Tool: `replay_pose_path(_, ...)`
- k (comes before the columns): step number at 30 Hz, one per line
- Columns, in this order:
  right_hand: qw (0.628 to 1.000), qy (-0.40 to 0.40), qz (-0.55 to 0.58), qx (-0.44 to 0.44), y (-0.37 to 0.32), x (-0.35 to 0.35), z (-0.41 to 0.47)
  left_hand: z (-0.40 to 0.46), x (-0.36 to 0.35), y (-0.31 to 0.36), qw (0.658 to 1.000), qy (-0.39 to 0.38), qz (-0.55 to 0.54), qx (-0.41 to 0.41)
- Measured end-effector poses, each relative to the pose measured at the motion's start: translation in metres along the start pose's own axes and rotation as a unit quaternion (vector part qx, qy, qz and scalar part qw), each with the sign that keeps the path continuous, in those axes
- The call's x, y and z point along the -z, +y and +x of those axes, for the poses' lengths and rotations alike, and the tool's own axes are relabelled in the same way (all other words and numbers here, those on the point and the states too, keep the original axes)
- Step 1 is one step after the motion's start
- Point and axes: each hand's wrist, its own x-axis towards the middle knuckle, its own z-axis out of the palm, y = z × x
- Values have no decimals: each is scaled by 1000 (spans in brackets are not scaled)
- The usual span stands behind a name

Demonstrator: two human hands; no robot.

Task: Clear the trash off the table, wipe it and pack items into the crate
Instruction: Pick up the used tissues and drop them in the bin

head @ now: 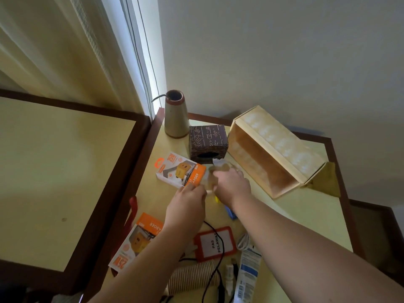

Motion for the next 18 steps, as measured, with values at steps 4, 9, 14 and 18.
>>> replay_pose_path(4,999,44,11,1,0,-13,1,2,16,-3,998,56,-29,-5)
replay_pose_path(9,965,187,184,-25,17,-27,-20,29,19,-5,996,79,-30,-32)
replay_pose_path(14,895,309,308,-92,33,-18,-94,62,5,17,996,4,33,-88)
replay_pose_path(18,884,276,356,-128,43,-22,-142,88,-8,40,978,-101,142,-111)
